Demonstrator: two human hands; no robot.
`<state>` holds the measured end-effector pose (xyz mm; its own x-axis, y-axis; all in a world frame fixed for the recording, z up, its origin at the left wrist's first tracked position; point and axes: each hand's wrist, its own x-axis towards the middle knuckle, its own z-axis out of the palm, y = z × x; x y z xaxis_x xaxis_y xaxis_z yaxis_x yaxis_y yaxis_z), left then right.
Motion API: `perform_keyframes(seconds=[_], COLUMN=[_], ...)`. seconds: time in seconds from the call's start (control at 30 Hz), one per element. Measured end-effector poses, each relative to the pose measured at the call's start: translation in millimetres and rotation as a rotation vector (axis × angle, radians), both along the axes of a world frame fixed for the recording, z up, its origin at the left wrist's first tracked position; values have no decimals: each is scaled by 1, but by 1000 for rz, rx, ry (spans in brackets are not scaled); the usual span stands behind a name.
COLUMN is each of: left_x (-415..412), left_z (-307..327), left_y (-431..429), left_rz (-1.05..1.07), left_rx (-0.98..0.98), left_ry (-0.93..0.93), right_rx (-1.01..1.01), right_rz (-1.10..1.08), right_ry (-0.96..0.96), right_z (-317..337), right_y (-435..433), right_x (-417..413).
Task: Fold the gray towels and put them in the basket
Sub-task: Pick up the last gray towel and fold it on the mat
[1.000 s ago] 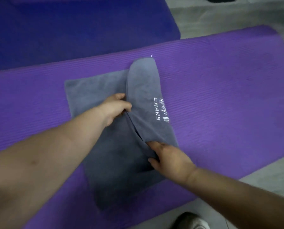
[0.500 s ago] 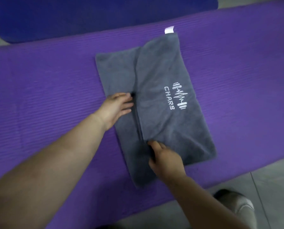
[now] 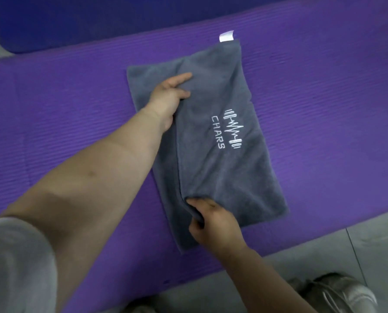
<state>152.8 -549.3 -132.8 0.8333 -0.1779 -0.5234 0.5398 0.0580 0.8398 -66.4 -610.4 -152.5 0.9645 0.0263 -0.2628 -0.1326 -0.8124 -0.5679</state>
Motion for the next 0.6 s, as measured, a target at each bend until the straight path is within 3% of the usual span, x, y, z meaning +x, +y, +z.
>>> perform_keyframes(seconds=[0.13, 0.17, 0.3, 0.37, 0.47, 0.53, 0.6], left_x=[6, 7, 4, 1, 5, 8, 7], left_z=[2, -1, -21, -24, -22, -21, -18], left_y=[21, 32, 67, 70, 69, 67, 65], left_rz=[-100, -148, -139, -51, 29, -42, -186], left_rx=[523, 619, 686, 532, 297, 397, 652], left_ry=[-529, -589, -414, -272, -115, -136, -263], right_rx=[-16, -30, -5, 31, -6, -86, -109], right_rz=[12, 27, 123, 129, 125, 150, 147], right_ry=[-3, -4, 186, 276, 219, 200, 152], right_z=[1, 2, 3, 5, 1, -3, -3], right_y=[7, 9, 25, 29, 29, 26, 24], right_x=[4, 5, 2, 0, -5, -11, -19])
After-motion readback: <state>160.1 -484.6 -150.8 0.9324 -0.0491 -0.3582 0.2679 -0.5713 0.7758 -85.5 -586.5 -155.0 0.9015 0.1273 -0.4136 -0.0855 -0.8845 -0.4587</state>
